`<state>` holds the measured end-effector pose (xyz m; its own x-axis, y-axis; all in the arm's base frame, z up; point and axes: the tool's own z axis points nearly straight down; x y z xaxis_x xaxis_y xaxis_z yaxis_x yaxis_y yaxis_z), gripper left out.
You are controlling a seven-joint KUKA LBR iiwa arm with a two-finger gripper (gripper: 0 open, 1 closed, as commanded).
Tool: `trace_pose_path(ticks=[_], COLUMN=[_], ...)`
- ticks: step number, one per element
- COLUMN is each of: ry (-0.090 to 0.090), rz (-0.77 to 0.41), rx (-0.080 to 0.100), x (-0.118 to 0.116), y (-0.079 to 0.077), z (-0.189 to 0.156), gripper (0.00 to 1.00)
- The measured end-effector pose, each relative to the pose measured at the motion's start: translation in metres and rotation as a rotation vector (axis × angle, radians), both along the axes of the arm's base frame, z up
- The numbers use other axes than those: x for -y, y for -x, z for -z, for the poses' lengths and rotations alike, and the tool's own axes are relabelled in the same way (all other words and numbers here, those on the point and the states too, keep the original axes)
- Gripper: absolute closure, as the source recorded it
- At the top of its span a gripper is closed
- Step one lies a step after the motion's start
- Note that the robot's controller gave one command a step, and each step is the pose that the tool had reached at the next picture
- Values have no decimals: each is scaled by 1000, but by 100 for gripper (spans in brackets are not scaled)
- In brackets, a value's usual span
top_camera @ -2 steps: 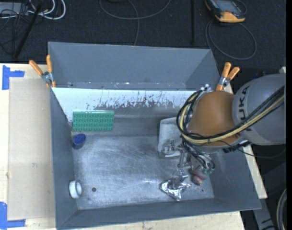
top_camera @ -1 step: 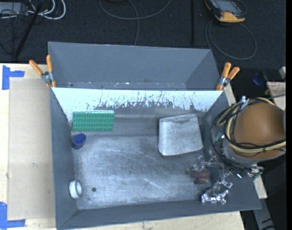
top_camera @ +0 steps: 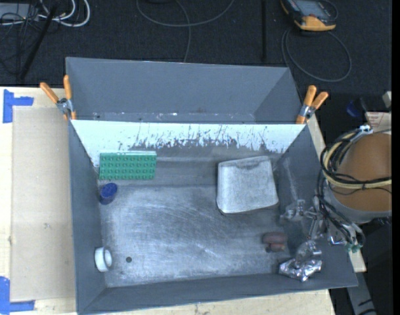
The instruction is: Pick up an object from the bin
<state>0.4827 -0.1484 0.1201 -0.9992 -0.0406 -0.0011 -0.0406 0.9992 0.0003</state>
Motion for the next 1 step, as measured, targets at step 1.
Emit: trace_pose_path(ticks=[1], ry=[3], rz=[-256], rx=[28], x=[-11], y=[1], z=[43], gripper=[0])
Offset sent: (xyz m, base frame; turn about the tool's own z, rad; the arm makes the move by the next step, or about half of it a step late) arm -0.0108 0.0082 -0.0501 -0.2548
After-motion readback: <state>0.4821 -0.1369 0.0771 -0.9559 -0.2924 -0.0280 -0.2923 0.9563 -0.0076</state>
